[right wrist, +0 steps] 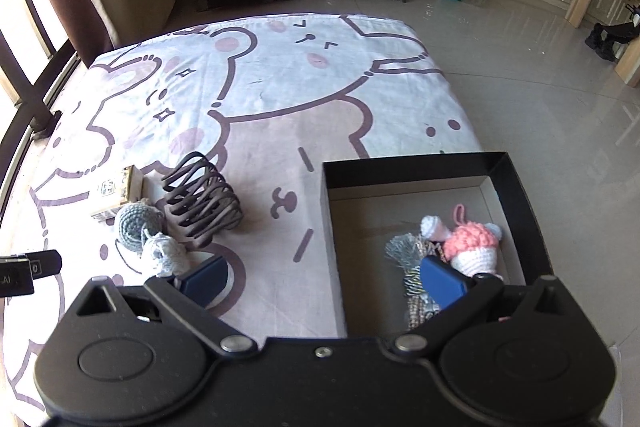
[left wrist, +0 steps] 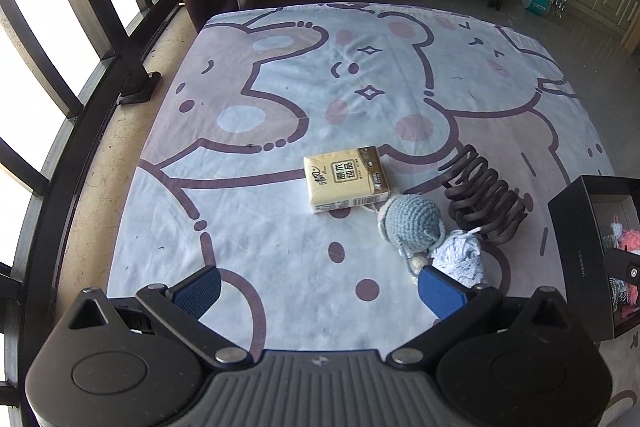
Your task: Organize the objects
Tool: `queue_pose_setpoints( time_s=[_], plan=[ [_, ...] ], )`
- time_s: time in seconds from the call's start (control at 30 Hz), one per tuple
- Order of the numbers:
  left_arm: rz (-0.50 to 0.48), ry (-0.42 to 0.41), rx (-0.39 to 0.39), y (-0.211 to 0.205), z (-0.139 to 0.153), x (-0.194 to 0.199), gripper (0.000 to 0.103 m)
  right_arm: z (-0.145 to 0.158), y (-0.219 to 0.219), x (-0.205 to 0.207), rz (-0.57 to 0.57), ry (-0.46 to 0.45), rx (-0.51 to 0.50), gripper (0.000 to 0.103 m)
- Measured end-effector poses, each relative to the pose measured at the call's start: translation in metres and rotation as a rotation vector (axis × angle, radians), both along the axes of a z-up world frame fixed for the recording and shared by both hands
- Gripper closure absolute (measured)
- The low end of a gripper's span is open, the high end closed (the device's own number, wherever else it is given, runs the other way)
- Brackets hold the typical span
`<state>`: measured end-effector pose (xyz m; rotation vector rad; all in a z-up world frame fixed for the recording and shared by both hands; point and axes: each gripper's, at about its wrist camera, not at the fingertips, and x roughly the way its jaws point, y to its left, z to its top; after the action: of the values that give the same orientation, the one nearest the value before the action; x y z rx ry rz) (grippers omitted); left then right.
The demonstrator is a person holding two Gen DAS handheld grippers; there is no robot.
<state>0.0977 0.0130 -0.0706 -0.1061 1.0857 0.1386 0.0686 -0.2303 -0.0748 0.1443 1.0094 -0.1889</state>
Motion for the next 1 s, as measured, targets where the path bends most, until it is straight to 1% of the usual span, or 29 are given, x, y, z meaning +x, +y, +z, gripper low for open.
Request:
queue_pose_setpoints(
  time_s=[0.5, 0.7, 0.83, 1.0],
  plan=[
    [0.028, 0.004, 0.001, 0.017, -0.002, -0.003, 0.000, -0.001, 0.017, 0.005, 0.025, 0.002, 0.006, 0.000],
    [0.051, 0.011, -0.022, 0.023, -0.005, 0.000, 0.000, -0.002, 0.024, 0.007, 0.037, 0.003, 0.008, 0.000],
    [0.082, -0.004, -0.031, 0.026, -0.006, 0.002, 0.000, -0.004, 0.029, 0.012, 0.043, 0.009, 0.028, 0.000],
    [0.094, -0.017, -0.052, 0.028, -0.009, 0.006, 0.000, -0.007, 0.040, 0.018, 0.079, 0.006, 0.033, 0.000]
  ],
)
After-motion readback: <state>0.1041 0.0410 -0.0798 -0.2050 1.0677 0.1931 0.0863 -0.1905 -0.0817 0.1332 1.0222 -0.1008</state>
